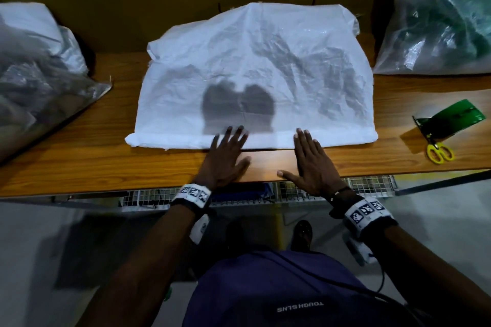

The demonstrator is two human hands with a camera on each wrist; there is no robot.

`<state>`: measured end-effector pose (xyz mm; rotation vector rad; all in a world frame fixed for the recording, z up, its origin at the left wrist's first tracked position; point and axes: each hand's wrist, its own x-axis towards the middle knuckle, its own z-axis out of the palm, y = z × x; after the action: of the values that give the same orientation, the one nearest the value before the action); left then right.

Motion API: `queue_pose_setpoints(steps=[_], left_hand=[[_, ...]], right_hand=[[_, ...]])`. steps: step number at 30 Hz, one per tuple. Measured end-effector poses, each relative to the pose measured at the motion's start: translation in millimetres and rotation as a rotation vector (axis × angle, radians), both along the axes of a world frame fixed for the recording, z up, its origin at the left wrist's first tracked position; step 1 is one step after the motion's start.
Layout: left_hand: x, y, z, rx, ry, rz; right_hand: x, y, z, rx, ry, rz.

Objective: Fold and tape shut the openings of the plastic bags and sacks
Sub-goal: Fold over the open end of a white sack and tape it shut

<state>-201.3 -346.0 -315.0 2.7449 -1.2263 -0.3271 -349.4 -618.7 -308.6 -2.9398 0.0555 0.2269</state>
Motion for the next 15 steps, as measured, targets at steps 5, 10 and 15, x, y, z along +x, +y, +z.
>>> queue_pose_setpoints(steps=[5, 10, 15], left_hand=[[34.2, 123.5, 8.1, 0.001, -0.06, 0.101], [45.1, 137.4, -0.3, -0.005, -0.026, 0.082], [50.7, 138.4, -3.3, -0.013, -0.021, 0.071]], right_hand=[[0.7, 4.7, -3.3, -0.018, 0.006, -0.024], [12.0, 37.0, 3.1, 0.057, -0.079, -0.099], [77.2, 135.3, -1.9, 0.086, -0.079, 0.14]])
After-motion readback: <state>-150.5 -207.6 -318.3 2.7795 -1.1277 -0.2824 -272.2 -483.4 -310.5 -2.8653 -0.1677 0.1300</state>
